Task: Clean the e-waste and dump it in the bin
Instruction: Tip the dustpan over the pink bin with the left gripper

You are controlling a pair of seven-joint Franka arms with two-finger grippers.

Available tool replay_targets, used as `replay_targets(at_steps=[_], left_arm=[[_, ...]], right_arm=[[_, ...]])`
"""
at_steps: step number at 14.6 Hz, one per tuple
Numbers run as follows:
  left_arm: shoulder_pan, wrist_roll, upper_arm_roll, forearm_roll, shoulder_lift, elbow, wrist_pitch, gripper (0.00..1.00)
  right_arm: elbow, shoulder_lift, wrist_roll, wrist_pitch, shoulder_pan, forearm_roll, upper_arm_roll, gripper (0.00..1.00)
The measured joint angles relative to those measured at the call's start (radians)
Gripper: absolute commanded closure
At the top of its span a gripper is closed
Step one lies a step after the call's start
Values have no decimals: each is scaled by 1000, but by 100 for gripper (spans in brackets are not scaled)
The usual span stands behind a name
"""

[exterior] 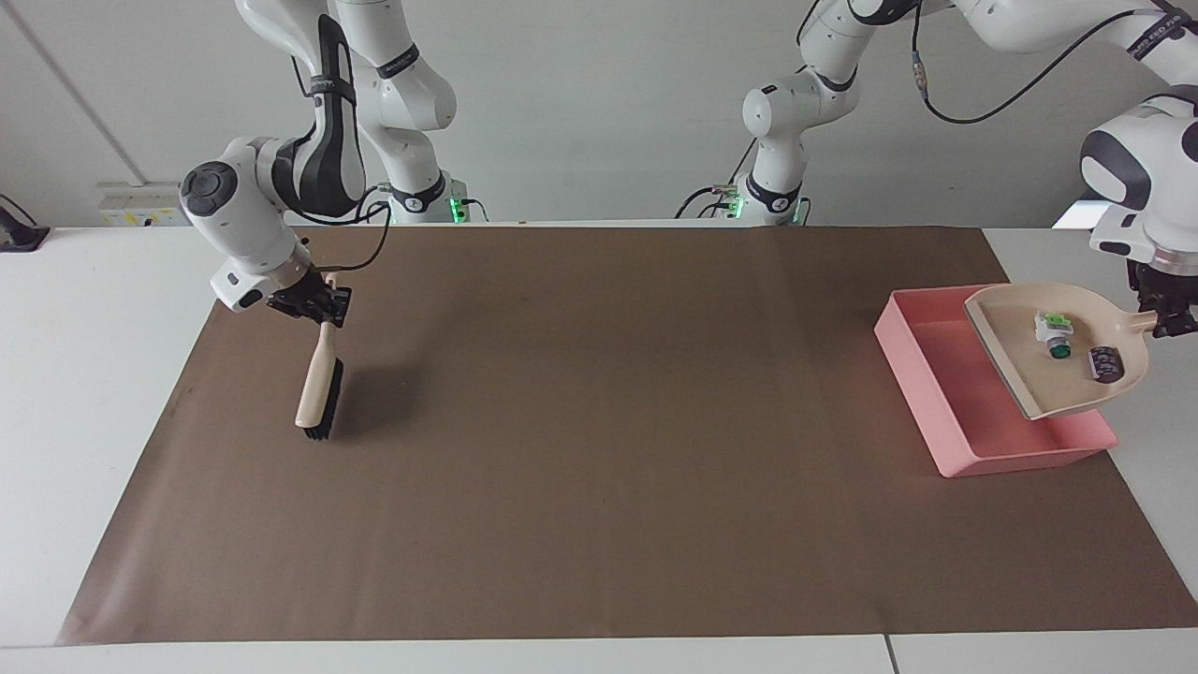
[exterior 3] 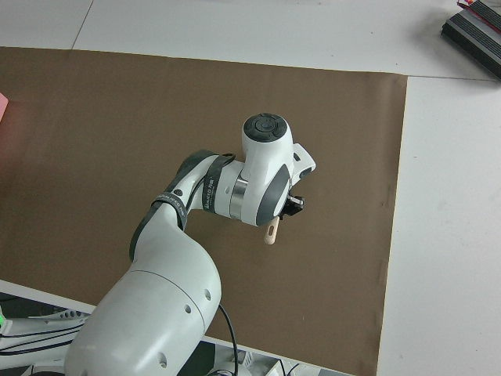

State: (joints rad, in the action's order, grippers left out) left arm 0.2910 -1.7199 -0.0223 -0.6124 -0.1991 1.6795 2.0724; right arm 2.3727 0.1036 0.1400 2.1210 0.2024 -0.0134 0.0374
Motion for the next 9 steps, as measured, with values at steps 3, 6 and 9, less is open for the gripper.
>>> replay_targets(at_steps=[3,6,9], left_arm=[[-56,117,4,-210,-1,37,-4,100],[-87,233,5,-370,8,103,-5,100],[-114,317,5,-497,24,144,-36,100]], right_arm=[[8,0,0,14,1,0,0,97],[15,-1,0,29,5,0,0,90],[23,-4,0,40,13,0,0,73]])
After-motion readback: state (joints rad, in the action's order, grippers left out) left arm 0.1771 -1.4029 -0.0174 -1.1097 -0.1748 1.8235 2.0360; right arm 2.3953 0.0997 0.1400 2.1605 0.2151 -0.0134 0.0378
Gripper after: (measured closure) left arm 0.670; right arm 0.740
